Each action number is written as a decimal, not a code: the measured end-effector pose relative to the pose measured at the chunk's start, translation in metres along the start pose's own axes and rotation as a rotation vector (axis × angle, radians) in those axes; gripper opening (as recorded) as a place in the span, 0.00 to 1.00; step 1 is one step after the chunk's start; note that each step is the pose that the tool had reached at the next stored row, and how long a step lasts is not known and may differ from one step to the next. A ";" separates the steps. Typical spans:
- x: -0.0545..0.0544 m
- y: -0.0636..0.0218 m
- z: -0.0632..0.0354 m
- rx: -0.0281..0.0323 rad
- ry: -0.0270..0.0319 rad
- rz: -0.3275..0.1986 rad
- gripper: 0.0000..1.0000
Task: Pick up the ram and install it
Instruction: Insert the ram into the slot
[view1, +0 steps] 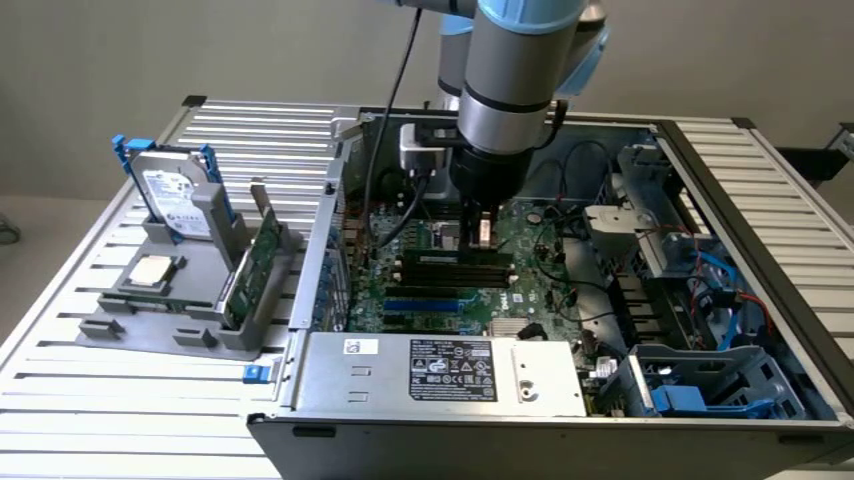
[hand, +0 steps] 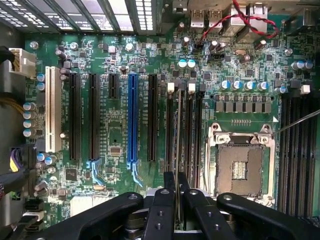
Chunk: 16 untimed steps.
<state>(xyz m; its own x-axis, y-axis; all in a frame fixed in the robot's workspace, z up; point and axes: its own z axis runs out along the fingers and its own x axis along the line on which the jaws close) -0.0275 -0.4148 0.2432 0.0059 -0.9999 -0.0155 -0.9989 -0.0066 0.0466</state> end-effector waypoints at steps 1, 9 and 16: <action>0.000 -0.0001 0.0018 0.0000 0.0000 0.000 0.14; 0.000 -0.0005 0.0095 -0.0002 0.0005 0.000 0.14; 0.000 -0.0005 0.0096 -0.0001 0.0109 0.001 0.14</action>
<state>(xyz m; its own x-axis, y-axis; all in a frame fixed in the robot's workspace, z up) -0.0275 -0.4142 0.2336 0.0059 -1.0000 -0.0045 -0.9989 -0.0061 0.0467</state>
